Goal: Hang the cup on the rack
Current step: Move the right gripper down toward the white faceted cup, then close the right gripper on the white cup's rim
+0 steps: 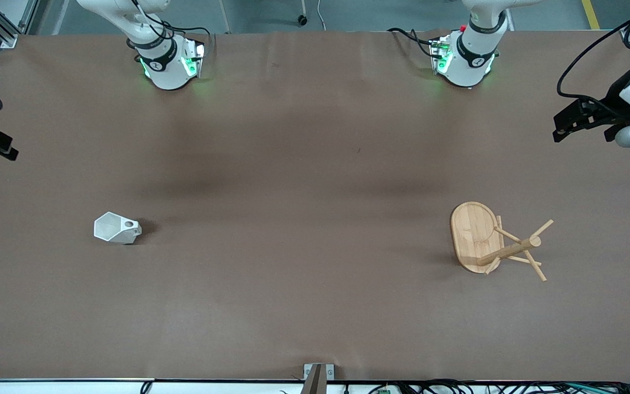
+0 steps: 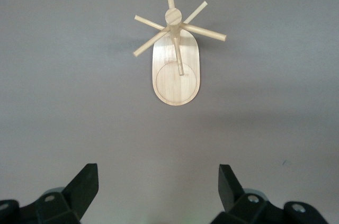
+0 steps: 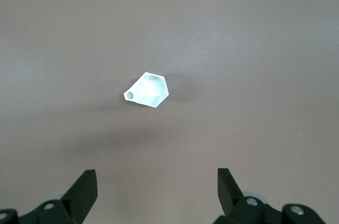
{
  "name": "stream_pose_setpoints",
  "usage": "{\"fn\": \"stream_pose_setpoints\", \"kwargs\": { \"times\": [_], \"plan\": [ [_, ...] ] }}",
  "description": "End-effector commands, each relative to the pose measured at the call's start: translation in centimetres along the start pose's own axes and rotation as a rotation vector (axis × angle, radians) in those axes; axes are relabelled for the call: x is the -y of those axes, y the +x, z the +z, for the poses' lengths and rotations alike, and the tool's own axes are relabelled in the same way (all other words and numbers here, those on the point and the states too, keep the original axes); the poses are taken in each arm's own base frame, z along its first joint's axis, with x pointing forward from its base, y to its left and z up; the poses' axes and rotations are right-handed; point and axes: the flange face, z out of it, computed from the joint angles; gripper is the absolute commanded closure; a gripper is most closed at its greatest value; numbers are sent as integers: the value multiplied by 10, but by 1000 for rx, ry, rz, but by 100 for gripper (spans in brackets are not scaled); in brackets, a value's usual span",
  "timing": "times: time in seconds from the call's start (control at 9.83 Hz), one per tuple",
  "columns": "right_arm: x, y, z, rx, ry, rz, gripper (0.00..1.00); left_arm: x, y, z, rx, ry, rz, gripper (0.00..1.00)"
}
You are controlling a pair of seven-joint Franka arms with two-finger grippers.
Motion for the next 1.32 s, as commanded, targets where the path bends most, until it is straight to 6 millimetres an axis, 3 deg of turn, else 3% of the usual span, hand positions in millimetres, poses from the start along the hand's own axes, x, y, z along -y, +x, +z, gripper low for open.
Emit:
{"fn": "stream_pose_setpoints", "kwargs": {
  "times": [0.0, 0.31, 0.61, 1.22],
  "plan": [
    [-10, 4, 38, -1, 6, 22, 0, 2, 14, 14, 37, -4, -9, 0],
    [-20, 16, 106, -5, 2, 40, 0, 5, 15, 14, 38, -12, 4, 0],
    [-15, 25, 182, -44, -3, 33, 0, 4, 17, 18, 45, -7, 6, 0],
    [-2, 47, 296, 18, -7, -13, 2, 5, 17, 19, 45, -7, 6, 0]
  ]
}}
